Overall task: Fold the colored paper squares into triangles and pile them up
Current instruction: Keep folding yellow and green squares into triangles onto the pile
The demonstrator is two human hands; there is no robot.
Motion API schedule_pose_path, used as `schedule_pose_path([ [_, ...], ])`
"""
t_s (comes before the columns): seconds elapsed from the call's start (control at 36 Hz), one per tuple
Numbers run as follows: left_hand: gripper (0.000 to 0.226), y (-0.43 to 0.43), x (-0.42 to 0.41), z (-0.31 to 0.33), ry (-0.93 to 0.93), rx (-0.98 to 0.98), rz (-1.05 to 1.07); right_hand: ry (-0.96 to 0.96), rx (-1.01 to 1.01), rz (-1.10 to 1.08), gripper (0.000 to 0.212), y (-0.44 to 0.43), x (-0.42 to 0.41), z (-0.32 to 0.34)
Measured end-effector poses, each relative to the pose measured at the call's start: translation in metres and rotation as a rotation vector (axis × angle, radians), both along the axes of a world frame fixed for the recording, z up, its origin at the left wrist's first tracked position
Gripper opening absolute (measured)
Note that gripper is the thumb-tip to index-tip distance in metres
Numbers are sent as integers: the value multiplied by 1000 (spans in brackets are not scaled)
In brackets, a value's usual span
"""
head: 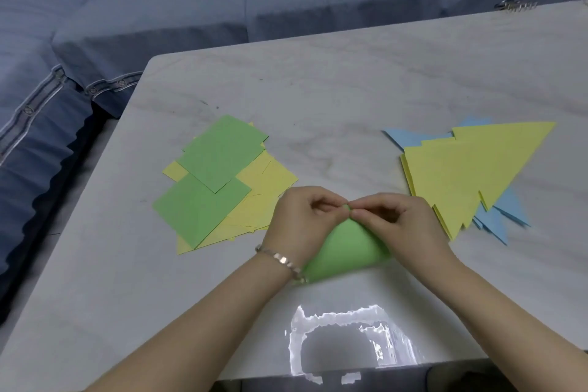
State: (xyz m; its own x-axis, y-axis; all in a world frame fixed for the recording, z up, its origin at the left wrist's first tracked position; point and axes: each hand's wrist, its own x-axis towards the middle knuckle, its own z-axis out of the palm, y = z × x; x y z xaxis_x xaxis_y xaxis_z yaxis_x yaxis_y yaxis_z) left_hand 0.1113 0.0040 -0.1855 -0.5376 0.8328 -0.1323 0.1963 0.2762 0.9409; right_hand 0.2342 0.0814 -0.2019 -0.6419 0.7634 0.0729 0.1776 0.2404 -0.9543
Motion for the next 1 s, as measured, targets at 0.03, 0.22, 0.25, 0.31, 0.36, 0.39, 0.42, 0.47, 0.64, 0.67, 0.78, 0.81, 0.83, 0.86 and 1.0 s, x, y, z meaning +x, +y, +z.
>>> schedule_pose_path([
  [0.03,27,6,-3,-4,9,-12,-3,-18,12,-13,19,4,-3,-3],
  [0.22,10,36,-19,-38,158,-178,45,-279,733,-2,21,14,-10,-44],
  [0.25,11,38,-20,-41,189,-192,47,-287,791,56,27,11,-9,-49],
  [0.31,16,40,-22,-46,229,-210,53,-323,847,173,31,6,-6,-57],
  [0.36,16,40,-22,-50,254,-221,46,-355,859,235,32,1,-3,-66],
  [0.39,13,40,-22,-51,263,-220,42,-359,859,246,33,-1,-2,-69],
  [0.42,10,39,-22,-52,267,-213,39,-350,859,248,36,-3,-1,-71],
  [0.47,7,38,-22,-53,271,-197,41,-313,876,247,44,-8,2,-74],
  [0.64,6,38,-24,-56,269,-169,53,-282,948,247,32,-24,16,-76],
  [0.67,6,38,-24,-57,268,-165,55,-285,954,243,31,-25,17,-76],
  [0.78,5,37,-24,-58,267,-148,51,-317,951,218,35,-31,17,-76],
  [0.81,5,37,-24,-58,267,-146,48,-325,949,203,39,-33,17,-76],
  [0.83,5,37,-25,-59,267,-145,45,-334,942,188,43,-35,17,-75],
  [0.86,6,36,-25,-59,266,-143,44,-344,932,168,45,-36,18,-74],
  [1.0,5,35,-26,-60,262,-127,35,-396,913,64,46,-35,24,-70],
])
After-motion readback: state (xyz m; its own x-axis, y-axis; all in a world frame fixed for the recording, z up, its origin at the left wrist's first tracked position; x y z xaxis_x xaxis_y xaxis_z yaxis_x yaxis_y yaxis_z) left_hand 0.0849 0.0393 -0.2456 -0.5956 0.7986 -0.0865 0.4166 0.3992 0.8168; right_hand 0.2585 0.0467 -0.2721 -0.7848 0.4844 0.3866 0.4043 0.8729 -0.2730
